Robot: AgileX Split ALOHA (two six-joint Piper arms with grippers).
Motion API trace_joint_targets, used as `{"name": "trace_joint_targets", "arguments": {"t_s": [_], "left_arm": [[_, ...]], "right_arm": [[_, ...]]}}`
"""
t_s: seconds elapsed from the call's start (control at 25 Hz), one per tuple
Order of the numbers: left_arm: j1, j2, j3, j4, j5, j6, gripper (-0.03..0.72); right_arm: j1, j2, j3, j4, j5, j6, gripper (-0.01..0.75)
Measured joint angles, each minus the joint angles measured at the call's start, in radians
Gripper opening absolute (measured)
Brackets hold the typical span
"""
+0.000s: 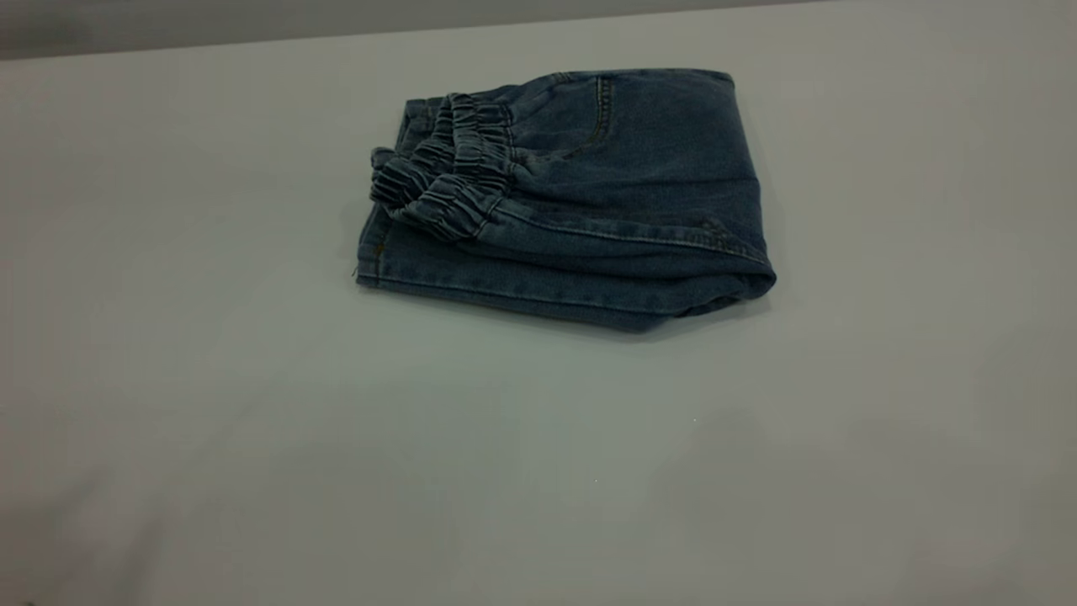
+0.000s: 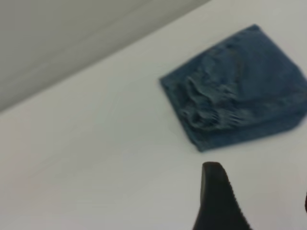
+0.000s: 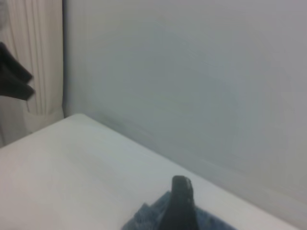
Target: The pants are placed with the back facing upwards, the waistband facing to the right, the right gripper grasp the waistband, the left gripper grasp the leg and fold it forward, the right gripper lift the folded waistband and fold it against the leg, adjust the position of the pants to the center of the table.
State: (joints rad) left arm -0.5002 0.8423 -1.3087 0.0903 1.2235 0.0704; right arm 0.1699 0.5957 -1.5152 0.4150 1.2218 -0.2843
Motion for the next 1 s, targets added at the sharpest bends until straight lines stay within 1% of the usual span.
{"name": "trace_joint_targets", "arguments": {"t_s": [0.12, 0.32, 0.48, 0.72, 0.84, 1.0], "left_arm": [[0.000, -0.145, 0.117, -0.045, 0.001, -0.002, 0.399], [0.000, -0.358, 0.287, -0.070, -0.001, 0.000, 0.399], [0.000, -0.480, 0.404, -0.068, -0.001, 0.001, 0.399], [0.000, -0.553, 0.563, -0.068, -0.002, 0.002, 0.399], [0.000, -0.570, 0.636, -0.071, -0.007, 0.003, 0.399], [-0.001, -0.597, 0.715, -0.070, -0.065, 0.007, 0.399]], "right_arm": [[0.000, -0.106, 0.126, -0.001, 0.000, 0.002, 0.535], [0.000, -0.275, 0.328, -0.023, 0.000, -0.014, 0.535], [0.000, -0.394, 0.486, -0.060, 0.000, -0.013, 0.535], [0.000, -0.543, 0.704, -0.057, -0.010, -0.039, 0.535], [0.000, -0.594, 0.813, -0.077, -0.083, -0.092, 0.535], [0.000, -0.596, 0.927, -0.109, -0.078, -0.069, 0.535]]}}
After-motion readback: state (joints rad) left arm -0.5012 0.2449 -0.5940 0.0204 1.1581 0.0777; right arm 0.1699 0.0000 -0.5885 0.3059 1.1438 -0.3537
